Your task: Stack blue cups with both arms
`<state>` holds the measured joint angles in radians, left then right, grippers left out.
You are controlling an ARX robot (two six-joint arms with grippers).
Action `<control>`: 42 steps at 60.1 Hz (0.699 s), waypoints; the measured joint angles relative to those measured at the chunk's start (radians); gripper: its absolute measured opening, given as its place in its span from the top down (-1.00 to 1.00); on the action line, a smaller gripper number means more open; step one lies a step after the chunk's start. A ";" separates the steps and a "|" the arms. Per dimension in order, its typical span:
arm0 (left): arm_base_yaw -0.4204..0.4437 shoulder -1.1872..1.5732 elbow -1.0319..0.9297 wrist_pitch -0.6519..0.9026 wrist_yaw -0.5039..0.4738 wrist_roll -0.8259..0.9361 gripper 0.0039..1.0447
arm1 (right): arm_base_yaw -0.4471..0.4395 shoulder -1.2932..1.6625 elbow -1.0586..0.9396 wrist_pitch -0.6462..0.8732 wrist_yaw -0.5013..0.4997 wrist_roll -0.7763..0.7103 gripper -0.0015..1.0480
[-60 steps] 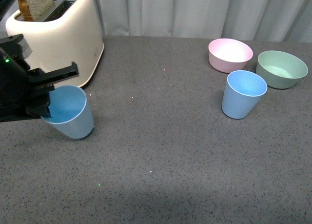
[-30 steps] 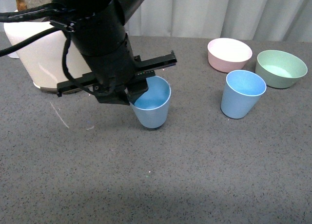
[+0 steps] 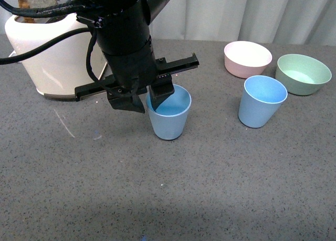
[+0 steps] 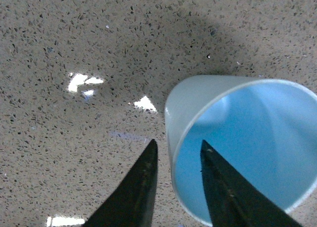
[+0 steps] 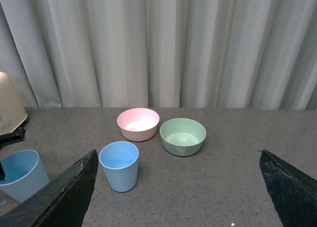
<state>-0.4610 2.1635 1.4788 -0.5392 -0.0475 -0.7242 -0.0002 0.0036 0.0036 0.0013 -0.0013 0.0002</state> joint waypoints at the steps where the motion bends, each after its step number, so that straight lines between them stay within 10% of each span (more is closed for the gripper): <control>1: 0.000 0.000 0.001 0.000 0.000 0.000 0.41 | 0.000 0.000 0.000 0.000 0.000 0.000 -0.81; 24: 0.006 -0.082 -0.018 0.023 -0.069 -0.013 -0.76 | 0.000 0.000 0.000 0.000 0.000 0.000 -0.81; 31: 0.018 -0.180 -0.304 0.572 -0.320 0.254 -0.47 | 0.000 0.000 0.000 0.000 0.000 0.000 -0.81; 42: 0.109 -0.322 -0.793 1.485 -0.288 0.614 0.11 | 0.000 0.000 0.000 0.000 0.001 0.000 -0.81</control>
<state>-0.3523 1.8412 0.6853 0.9455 -0.3355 -0.1104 -0.0002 0.0036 0.0036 0.0013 -0.0006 0.0002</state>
